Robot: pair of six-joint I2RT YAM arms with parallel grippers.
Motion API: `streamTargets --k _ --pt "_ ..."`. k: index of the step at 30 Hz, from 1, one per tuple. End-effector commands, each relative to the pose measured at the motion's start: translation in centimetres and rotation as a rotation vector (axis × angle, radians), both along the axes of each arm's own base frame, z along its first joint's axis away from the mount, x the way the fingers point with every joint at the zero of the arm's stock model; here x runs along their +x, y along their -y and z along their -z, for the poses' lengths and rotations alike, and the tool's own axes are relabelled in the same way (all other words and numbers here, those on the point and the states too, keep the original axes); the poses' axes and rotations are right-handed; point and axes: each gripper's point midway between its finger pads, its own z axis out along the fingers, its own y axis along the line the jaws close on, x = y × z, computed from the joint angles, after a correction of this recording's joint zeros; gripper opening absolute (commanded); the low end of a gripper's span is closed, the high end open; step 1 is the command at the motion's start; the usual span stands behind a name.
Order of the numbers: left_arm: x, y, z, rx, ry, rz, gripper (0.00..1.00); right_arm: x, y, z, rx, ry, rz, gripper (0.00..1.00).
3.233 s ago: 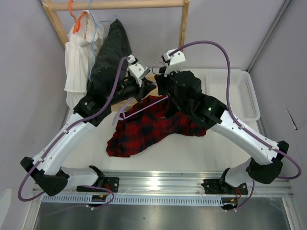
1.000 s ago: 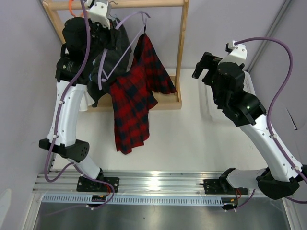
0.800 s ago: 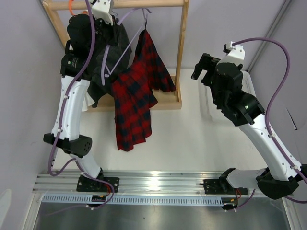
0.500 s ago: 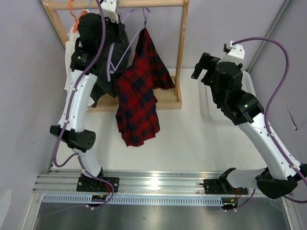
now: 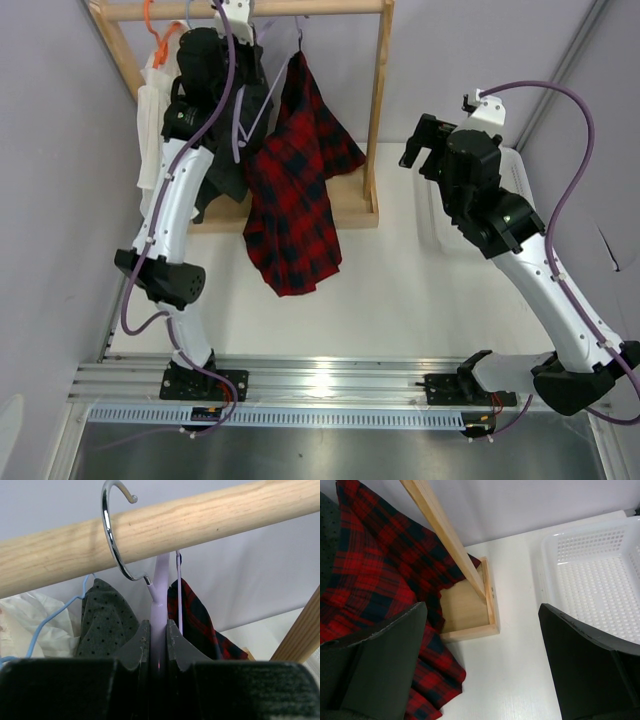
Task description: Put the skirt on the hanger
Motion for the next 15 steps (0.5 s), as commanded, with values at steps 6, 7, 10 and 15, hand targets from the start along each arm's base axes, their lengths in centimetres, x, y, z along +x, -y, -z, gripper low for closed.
streamTargets --k 6,7,10,15 --pt "-0.4 -0.3 -3.1 -0.071 0.114 -0.004 0.00 0.3 -0.3 -0.4 0.052 0.028 -0.015 0.99" --pt "-1.1 -0.5 -3.7 -0.081 0.126 -0.007 0.00 0.2 -0.4 -0.2 0.058 0.029 -0.017 0.99" --pt "-2.0 -0.6 -3.5 -0.084 0.117 0.004 0.05 0.2 -0.3 0.1 0.061 0.029 -0.020 0.99" --pt "-4.1 -0.7 -3.8 -0.092 0.116 0.033 0.44 0.3 -0.4 0.5 0.065 0.022 -0.026 0.99"
